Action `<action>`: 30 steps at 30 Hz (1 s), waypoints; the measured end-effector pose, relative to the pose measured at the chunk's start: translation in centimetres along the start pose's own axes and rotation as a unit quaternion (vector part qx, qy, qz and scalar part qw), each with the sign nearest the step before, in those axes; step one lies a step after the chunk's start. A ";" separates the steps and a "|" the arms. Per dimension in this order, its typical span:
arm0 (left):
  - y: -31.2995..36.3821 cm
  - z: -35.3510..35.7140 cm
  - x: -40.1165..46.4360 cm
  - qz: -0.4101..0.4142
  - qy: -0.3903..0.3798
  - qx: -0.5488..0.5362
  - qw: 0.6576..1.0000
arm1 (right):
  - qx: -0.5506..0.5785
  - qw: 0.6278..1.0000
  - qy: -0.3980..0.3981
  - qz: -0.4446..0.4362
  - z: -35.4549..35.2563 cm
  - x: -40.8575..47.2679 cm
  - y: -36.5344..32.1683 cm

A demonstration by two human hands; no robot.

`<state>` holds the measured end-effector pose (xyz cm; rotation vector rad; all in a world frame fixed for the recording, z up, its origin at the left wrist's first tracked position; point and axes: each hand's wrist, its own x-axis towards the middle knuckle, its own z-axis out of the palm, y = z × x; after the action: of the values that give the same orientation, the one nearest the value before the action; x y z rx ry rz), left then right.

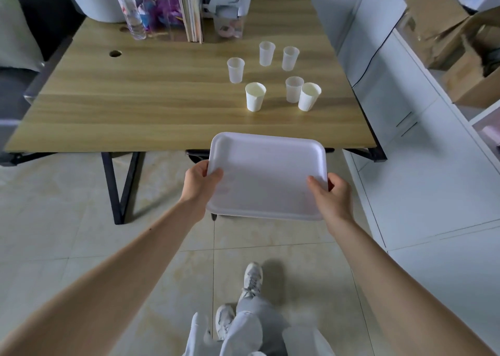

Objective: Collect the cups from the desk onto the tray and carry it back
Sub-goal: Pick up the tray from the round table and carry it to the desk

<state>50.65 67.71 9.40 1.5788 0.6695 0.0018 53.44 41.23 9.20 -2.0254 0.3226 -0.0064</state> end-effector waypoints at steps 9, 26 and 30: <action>3.7 0.4 7.9 -0.013 0.030 -0.019 0.999 | 0.017 1.000 -0.026 0.004 4.1 8.5 -3.9; 7.7 -0.7 18.5 -0.037 0.021 -0.035 0.998 | 0.014 0.999 -0.048 0.017 10.7 17.5 -8.1; 7.8 -1.9 21.3 -0.037 0.001 -0.053 0.998 | 0.022 0.998 -0.037 0.040 13.5 18.5 -8.7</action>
<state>70.72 78.45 8.57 1.4526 0.7180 -0.0165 75.13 52.52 8.09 -1.9620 0.3536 0.1100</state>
